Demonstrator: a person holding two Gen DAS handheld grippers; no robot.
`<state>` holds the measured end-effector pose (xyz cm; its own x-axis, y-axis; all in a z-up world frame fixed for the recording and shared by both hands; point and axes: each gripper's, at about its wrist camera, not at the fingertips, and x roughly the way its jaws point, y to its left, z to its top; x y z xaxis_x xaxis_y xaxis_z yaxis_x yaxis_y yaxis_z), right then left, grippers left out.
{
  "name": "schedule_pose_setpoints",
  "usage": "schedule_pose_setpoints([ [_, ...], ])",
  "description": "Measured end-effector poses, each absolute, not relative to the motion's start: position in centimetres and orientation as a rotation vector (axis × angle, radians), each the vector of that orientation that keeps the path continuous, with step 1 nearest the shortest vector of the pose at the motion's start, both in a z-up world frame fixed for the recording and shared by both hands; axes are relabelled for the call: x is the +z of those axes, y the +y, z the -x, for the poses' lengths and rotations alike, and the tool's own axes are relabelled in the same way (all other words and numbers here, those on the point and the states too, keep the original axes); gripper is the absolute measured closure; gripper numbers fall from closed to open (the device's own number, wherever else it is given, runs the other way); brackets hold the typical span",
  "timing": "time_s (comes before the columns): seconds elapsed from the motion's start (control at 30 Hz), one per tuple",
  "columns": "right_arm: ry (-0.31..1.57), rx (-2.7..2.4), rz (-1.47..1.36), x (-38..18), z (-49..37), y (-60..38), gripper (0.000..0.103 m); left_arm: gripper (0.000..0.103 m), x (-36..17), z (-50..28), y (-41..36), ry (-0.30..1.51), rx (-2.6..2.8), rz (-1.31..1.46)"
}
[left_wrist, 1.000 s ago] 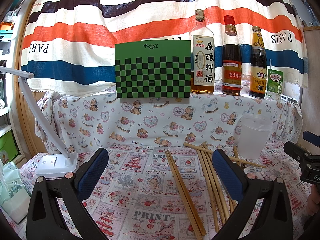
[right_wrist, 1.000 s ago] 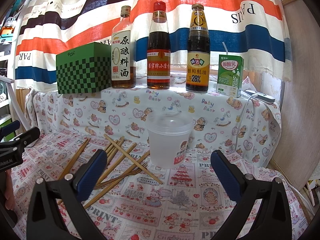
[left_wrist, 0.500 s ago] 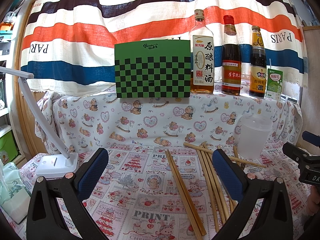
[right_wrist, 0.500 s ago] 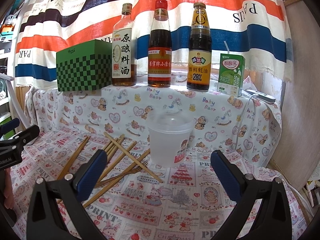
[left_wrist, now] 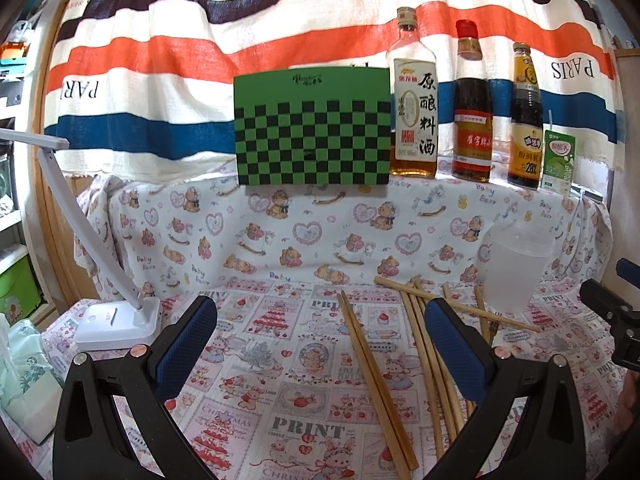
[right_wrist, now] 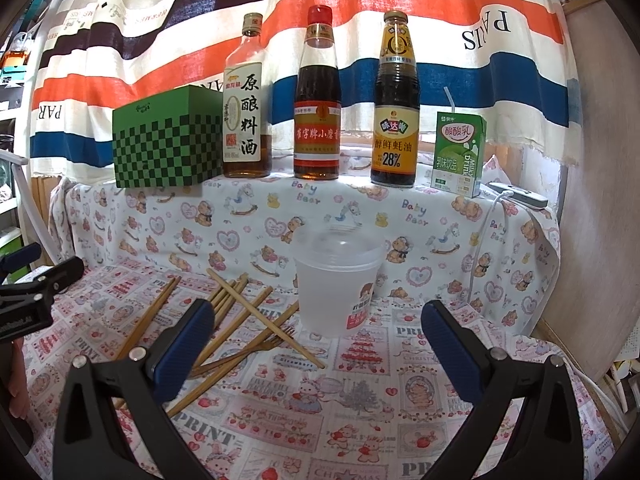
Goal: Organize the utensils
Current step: 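Lower the left tool onto a wooden chopstick and close its fingers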
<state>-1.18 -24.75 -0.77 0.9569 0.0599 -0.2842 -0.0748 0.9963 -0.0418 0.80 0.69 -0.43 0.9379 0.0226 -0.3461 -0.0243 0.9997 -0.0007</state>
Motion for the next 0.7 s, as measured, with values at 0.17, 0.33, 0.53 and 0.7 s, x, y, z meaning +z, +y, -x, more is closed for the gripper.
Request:
schedule_pose_setpoints([
  [0.17, 0.279, 0.089, 0.032, -0.7, 1.5, -24.7, 0.0, 0.0, -0.6, -0.7, 0.7, 0.384, -0.075, 0.038],
  [0.33, 0.328, 0.139, 0.034, -0.6, 1.4, -24.3, 0.01, 0.001, -0.9, -1.0, -0.5, 0.446, -0.079, -0.023],
  [0.53, 0.401, 0.189, 0.013, -0.9, 0.7, -24.4, 0.034, 0.066, -2.9, -3.6, -0.1, 0.668, -0.108, 0.018],
  [0.7, 0.42, 0.169, 0.046, -1.3, 0.3, -24.0, 0.038, 0.089, -5.7, -5.6, 1.0, 0.882, -0.233, 0.206],
])
